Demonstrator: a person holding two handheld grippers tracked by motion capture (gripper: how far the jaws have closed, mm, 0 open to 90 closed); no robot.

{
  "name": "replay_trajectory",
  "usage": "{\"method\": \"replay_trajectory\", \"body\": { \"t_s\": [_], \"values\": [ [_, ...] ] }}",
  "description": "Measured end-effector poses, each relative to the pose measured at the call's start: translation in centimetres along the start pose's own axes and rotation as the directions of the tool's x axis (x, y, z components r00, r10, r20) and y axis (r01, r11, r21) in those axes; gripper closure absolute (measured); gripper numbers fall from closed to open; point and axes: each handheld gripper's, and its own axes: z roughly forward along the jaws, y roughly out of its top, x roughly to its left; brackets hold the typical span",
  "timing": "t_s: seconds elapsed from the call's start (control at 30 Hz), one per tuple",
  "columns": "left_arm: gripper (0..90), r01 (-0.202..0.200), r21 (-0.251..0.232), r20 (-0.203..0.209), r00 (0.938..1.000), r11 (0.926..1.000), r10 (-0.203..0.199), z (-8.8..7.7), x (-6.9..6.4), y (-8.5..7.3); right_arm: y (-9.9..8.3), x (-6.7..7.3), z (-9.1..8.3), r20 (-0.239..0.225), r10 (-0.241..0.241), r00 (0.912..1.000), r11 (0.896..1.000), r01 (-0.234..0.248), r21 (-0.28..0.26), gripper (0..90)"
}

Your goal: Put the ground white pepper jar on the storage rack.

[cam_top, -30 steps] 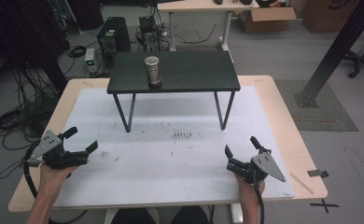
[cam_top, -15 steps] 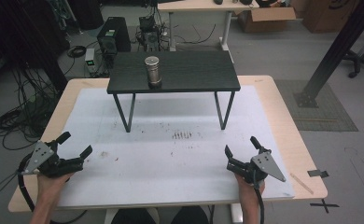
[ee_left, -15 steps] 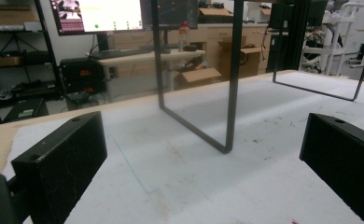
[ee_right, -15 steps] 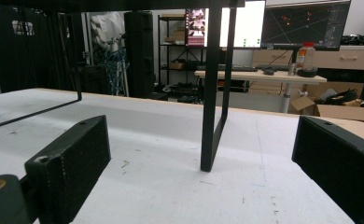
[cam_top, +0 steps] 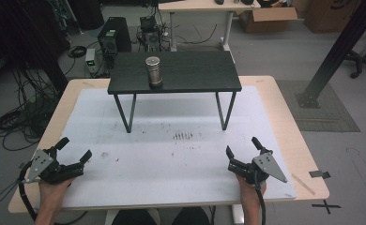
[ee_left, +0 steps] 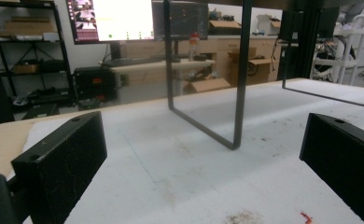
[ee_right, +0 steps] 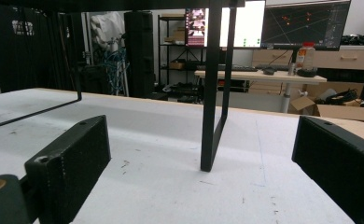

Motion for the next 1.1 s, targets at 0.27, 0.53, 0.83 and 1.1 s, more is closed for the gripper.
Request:
{"method": "replay_trajectory", "body": {
  "t_s": [0.27, 0.53, 0.83, 1.1],
  "values": [
    [0.5, 0.002, -0.008, 0.006, 1.0, 1.0, -0.002, -0.09, 0.05, -0.05, 0.0, 0.0, 0.0, 0.0, 0.0, 1.0, 1.0, 0.0, 0.001, 4.1],
    [0.3, 0.003, -0.007, 0.005, 1.0, 1.0, -0.003, -0.06, 0.01, -0.05, 0.0, 0.0, -0.01, 0.001, -0.001, 1.0, 1.0, 0.001, -0.002, 4.1],
    [0.3, 0.007, -0.013, 0.004, 1.0, 0.9999, -0.007, -0.12, 0.06, -0.07, -0.01, -0.01, -0.02, 0.0, -0.001, 1.0, 1.0, 0.001, -0.003, 4.0],
    [0.2, 0.013, -0.016, 0.001, 0.9999, 0.9998, -0.013, -0.15, 0.11, -0.08, -0.01, -0.01, -0.02, 0.0, -0.002, 1.0, 1.0, 0.002, -0.004, 3.9]
  ]
}}
